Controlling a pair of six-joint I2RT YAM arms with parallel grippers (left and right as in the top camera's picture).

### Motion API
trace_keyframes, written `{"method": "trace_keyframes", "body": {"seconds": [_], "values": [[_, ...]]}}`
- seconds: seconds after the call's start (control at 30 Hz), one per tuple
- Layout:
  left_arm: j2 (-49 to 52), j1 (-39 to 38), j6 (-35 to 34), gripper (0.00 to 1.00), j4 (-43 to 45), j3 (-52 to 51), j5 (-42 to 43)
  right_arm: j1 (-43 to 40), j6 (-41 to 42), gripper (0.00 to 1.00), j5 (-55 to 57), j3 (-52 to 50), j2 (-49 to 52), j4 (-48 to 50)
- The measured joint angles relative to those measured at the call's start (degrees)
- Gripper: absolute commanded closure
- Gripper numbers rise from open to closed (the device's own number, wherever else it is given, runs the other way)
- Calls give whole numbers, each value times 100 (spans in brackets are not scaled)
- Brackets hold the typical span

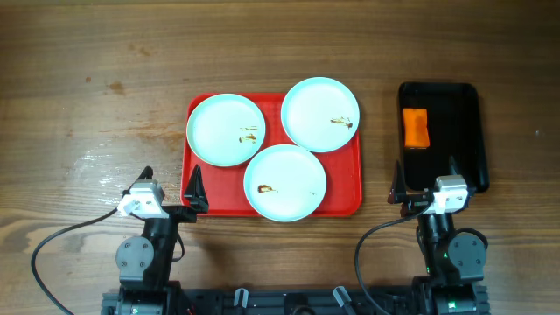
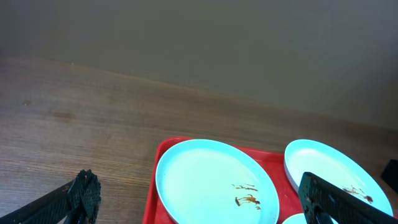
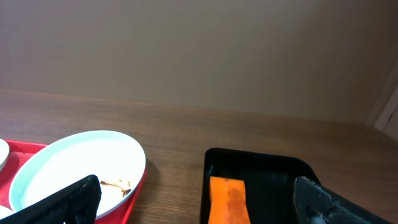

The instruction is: Clean dirty plates on tray and stack at the side

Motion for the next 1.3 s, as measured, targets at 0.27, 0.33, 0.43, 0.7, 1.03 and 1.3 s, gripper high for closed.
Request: {"method": "trace_keyframes", "body": {"seconds": [0.27,0.33,0.43,0.7,1.03,1.3], "values": [[2,0,0,0,0,0,0,0,1300,0,4,0,0,0],[2,0,0,0,0,0,0,0,1322,0,4,0,0,0],[2,0,0,0,0,0,0,0,1322,0,4,0,0,0],[2,0,0,0,0,0,0,0,1325,0,4,0,0,0],[2,0,0,0,0,0,0,0,1325,0,4,0,0,0],[2,0,0,0,0,0,22,0,1325,0,4,0,0,0]]}}
